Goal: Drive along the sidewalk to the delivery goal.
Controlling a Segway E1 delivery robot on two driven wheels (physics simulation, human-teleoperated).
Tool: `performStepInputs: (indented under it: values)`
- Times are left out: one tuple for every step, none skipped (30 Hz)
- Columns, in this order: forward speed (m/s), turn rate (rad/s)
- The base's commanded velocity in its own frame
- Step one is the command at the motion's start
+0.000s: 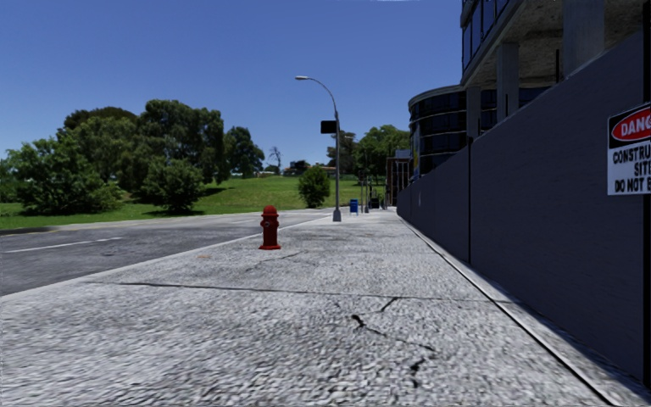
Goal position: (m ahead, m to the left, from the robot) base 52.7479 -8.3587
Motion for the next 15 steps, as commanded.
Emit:
performStepInputs:
  values:
    - [1.95, -0.55]
    - [1.95, -0.55]
    - [1.95, -0.54]
    - [1.95, -0.54]
    - [1.95, -0.54]
    - [1.95, -0.54]
    - [1.95, -0.44]
    - [1.95, -0.33]
    - [1.95, -0.33]
    - [1.95, 0.00]
    - [1.95, 0.00]
    - [1.95, 0.00]
    - [1.95, 0.00]
    - [1.95, 0.00]
    - [1.95, 0.00]
